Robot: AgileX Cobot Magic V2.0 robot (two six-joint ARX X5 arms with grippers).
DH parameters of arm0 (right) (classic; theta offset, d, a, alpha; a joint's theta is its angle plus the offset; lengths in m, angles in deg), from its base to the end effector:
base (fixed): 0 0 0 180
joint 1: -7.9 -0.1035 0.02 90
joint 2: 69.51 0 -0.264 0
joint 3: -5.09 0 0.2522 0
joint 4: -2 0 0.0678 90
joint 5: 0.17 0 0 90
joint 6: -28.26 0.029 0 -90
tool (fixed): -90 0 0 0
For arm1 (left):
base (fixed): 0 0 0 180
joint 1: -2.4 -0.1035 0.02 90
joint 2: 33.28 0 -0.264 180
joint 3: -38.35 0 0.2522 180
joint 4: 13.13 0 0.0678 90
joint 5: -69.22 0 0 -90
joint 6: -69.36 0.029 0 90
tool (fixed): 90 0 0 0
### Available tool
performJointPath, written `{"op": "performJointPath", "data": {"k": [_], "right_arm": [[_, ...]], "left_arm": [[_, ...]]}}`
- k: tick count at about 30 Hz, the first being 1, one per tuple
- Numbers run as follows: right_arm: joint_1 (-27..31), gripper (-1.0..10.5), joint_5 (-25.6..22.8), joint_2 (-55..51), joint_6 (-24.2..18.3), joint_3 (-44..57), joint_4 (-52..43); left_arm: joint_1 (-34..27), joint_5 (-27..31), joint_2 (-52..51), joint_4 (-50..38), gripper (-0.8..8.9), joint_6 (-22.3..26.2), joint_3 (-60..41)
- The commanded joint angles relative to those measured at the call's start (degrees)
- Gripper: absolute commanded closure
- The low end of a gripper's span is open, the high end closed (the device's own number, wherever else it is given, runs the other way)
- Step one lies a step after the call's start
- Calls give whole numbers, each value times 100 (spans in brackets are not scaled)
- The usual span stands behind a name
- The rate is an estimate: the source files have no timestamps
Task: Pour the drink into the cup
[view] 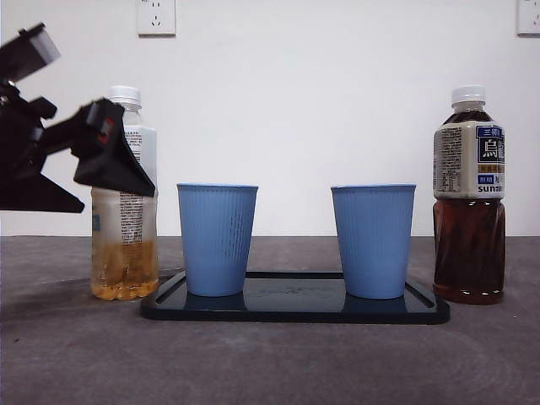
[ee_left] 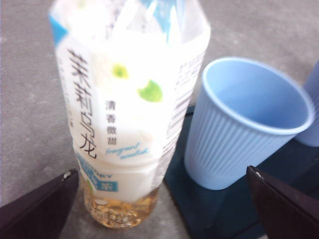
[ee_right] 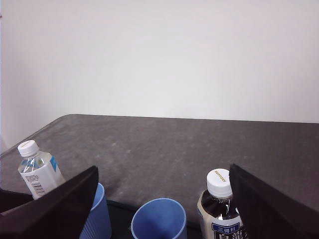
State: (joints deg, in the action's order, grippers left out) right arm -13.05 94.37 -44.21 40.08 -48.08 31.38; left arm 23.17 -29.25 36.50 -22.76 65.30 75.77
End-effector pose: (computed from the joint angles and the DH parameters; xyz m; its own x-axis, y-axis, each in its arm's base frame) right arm 0.0935 0.0382 0.3317 0.9023 0.4302 -0.0263 -0.4162 0.8855 0.2068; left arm 0.2143 -0.0858 0.1790 0.8008 -0.4612 -0.3822 0.4510 0.8841 -0.1221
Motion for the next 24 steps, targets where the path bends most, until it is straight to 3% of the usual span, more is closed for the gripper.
{"op": "performJointPath", "data": {"k": [1,10,20,24], "right_arm": [[-31,527,33,-42,-50,-87,-37],[-31,527,168,-208,-22,-90,44],[-31,528,164,-374,-24,-90,96],[-31,528,166,-374,-24,-94,105]], "left_arm": [[24,20,323,-304,216,170,37],[-4,446,962,-1071,220,258,37],[-20,446,1443,-1615,226,289,37],[-24,509,1598,-1816,288,341,37]]}}
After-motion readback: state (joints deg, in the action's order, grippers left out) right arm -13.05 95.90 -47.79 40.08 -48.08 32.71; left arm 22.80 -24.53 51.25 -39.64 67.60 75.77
